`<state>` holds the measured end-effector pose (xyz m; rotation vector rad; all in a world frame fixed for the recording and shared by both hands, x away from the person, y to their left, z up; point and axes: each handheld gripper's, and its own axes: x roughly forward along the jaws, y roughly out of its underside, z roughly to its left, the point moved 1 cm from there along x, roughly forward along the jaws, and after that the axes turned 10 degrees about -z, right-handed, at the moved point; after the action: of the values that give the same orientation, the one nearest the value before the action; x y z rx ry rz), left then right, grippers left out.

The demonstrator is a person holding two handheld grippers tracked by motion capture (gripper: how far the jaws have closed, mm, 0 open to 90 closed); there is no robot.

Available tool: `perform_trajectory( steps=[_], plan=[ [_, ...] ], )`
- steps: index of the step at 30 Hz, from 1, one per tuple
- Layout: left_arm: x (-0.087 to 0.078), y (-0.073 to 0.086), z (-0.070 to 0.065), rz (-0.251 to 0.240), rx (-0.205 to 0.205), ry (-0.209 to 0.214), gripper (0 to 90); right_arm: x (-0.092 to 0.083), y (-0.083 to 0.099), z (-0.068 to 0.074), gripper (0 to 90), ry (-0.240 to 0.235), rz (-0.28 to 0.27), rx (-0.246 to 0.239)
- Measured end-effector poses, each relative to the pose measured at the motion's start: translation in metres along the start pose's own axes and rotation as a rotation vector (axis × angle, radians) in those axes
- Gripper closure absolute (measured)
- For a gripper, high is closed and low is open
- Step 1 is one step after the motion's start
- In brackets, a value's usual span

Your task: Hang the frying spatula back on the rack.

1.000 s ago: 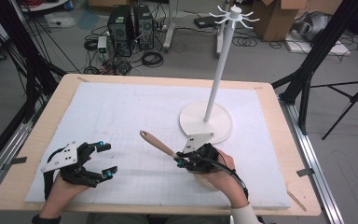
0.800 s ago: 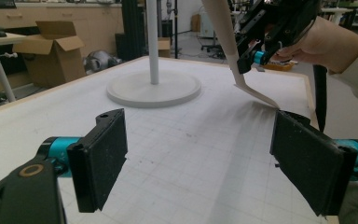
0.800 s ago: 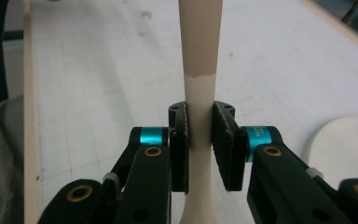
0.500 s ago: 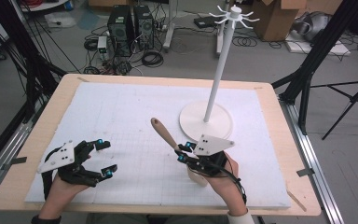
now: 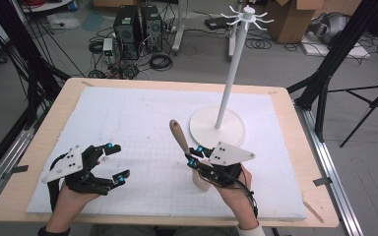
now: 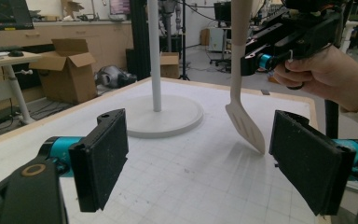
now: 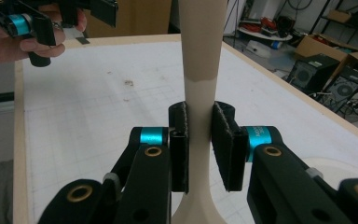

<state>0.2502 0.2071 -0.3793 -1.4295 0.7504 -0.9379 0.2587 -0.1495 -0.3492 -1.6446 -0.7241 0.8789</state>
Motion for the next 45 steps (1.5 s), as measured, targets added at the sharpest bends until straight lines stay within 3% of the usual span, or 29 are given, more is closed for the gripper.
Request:
perform_trajectory(
  steps=[4,11,24,28,37,38,45],
  plan=[
    [0.012,-0.01,-0.009,-0.006,0.014,0.001,19.9,0.001,-0.002,0.001,77.4,0.008,-0.01,-0.001],
    [0.031,-0.023,-0.015,-0.067,-0.022,-0.014,21.3,0.004,-0.006,0.004,77.4,0.022,-0.023,-0.002],
    [0.074,-0.036,-0.029,-0.081,-0.014,0.0,24.7,0.009,-0.012,0.01,77.4,0.018,-0.051,-0.006],
    [0.088,-0.04,-0.037,-0.062,0.038,-0.007,25.2,0.011,-0.014,0.012,77.4,0.016,-0.052,-0.006],
    [0.107,-0.042,-0.045,-0.046,0.078,-0.033,33.0,0.013,-0.015,0.014,77.4,0.021,-0.061,-0.003],
    [0.111,-0.043,-0.047,-0.031,0.108,-0.059,34.5,0.013,-0.015,0.014,77.4,0.021,-0.062,-0.004],
    [0.119,-0.042,-0.049,-0.01,0.117,-0.083,45.5,0.013,-0.016,0.014,77.4,0.025,-0.065,-0.004]
  ],
)
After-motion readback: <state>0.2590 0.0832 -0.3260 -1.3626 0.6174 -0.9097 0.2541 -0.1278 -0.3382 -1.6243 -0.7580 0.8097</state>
